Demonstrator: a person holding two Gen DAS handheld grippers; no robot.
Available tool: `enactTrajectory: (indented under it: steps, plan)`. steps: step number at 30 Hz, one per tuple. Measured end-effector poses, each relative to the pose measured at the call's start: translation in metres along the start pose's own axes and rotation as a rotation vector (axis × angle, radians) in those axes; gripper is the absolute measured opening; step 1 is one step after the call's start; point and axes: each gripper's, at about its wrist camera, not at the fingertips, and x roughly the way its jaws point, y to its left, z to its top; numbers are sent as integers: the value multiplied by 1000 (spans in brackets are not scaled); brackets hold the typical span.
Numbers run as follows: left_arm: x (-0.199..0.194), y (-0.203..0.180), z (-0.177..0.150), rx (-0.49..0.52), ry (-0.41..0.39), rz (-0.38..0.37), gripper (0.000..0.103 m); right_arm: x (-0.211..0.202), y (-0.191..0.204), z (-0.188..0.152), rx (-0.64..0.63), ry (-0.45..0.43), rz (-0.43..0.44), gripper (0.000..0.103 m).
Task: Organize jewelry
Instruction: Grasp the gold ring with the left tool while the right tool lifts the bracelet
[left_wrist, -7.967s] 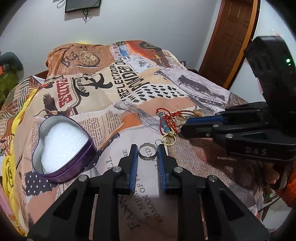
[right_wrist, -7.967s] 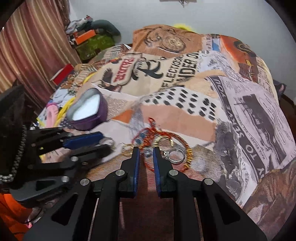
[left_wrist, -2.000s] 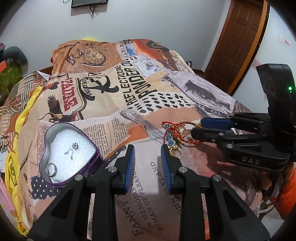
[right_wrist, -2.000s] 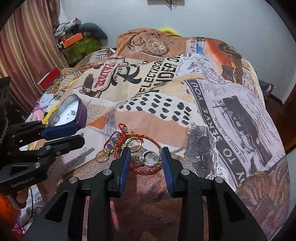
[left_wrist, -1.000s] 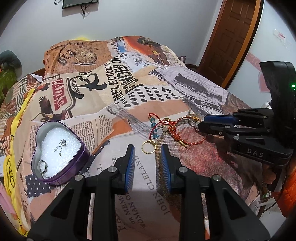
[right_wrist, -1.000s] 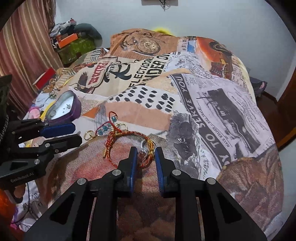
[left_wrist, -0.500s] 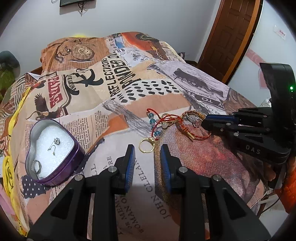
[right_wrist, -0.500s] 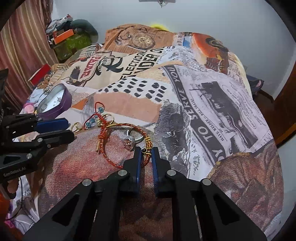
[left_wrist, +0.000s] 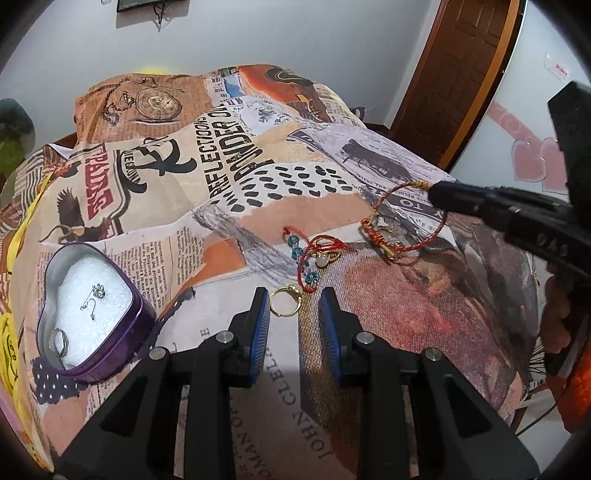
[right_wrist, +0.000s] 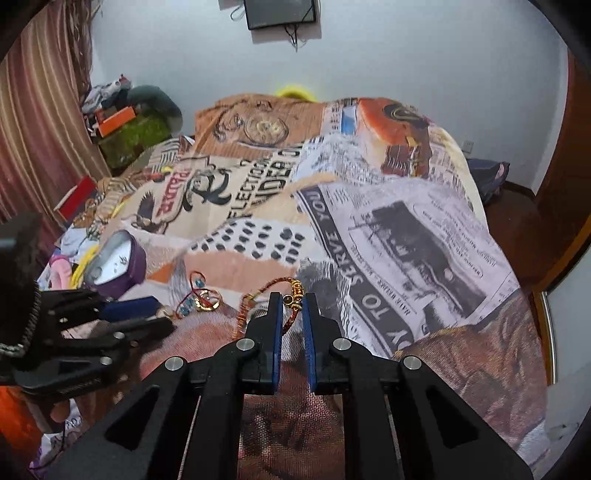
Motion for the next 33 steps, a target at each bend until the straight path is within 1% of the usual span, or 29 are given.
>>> enactTrajectory:
  steps: [3, 5, 7, 8, 16, 17, 19, 20, 21, 25, 33]
  plan:
    - [1, 0, 1, 0, -2, 9, 16, -4, 4, 3, -4, -19, 1, 9]
    - [1, 0, 2, -4, -4, 6, 15, -8, 5, 4, -5, -31, 9, 9]
    - [-2, 0, 2, -4, -9, -1, 8, -12, 7, 7, -8, -46, 13, 9]
    - [-3, 0, 1, -4, -9, -3, 2, -14, 8, 7, -9, -52, 16, 9]
    - [-22, -2, -2, 17, -38, 9, 2, -26, 17, 15, -30, -101, 24, 9]
    - [-24, -3, -2, 25, -50, 26, 3, -27, 17, 16, -32, -104, 25, 9]
    - [-24, -3, 0, 35, -46, 45, 12, -28, 17, 15, -32, -106, 26, 9]
    - [-21, -2, 2, 31, -36, 52, 20, -28, 17, 15, -30, -106, 28, 9]
    - [-18, 0, 4, 22, -28, 51, 24, -27, 16, 15, -29, -105, 29, 9]
    - [0, 6, 7, -14, 23, 19, 24, -27, 13, 14, -25, -102, 28, 9]
    - [14, 8, 12, -33, 16, 10, 24, -27, 9, 13, -14, -98, 34, 9]
